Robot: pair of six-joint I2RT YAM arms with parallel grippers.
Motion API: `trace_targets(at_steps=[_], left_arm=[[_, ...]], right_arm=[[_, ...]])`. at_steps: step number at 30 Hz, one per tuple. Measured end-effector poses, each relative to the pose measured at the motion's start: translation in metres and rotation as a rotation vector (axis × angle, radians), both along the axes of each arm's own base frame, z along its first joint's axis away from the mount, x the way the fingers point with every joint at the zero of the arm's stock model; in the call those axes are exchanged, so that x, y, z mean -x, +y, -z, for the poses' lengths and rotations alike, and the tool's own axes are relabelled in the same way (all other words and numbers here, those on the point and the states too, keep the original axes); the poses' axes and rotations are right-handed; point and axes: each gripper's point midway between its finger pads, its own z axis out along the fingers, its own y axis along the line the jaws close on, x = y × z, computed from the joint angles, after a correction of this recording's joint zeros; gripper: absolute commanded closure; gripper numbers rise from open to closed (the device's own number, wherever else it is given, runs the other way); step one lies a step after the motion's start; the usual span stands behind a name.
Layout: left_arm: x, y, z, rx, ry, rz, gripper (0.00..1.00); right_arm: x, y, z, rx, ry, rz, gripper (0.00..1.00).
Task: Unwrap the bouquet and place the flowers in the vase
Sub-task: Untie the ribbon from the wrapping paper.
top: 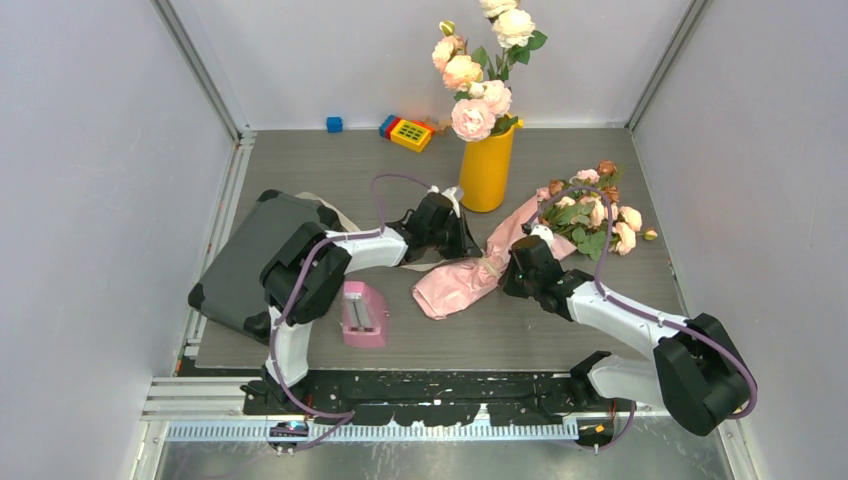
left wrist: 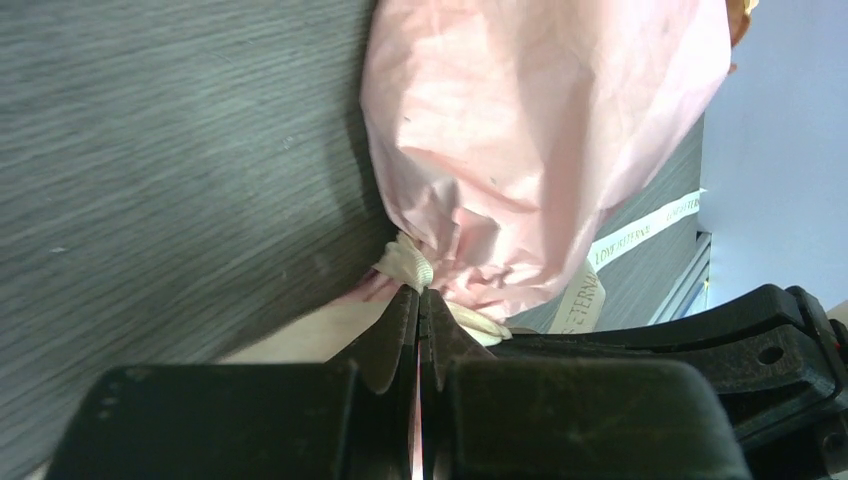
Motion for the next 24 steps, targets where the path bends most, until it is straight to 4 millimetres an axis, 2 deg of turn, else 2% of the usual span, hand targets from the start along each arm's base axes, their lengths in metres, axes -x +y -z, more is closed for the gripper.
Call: trace_targets(at_steps=[11,14,18,21,24], left_arm=[[-0.021,0.023,-0.001,0.004,0.009,0.001,1.0],[-0.024,0.023,-0.001,0.009,0.005,0.024,0.86],[-0.028,0.024,0.0,0.005,-0.01,0.033,0.57],[-0.031,0.027,0.0,-0.001,-0.022,0.033,0.48],[-0.033,0.029,-0.007,-0.003,-0.039,0.026,0.47]], right_arm=[[0.003,-0.011,0.002,0.033,0.01,0.044,1.0],[0.003,-0.01,0.002,0.03,0.01,0.048,1.0],[0.004,-0.01,0.002,0.03,0.016,0.045,1.0],[0.004,-0.01,0.002,0.027,0.018,0.041,1.0],[0.004,-0.009,0.002,0.026,0.019,0.037,1.0]])
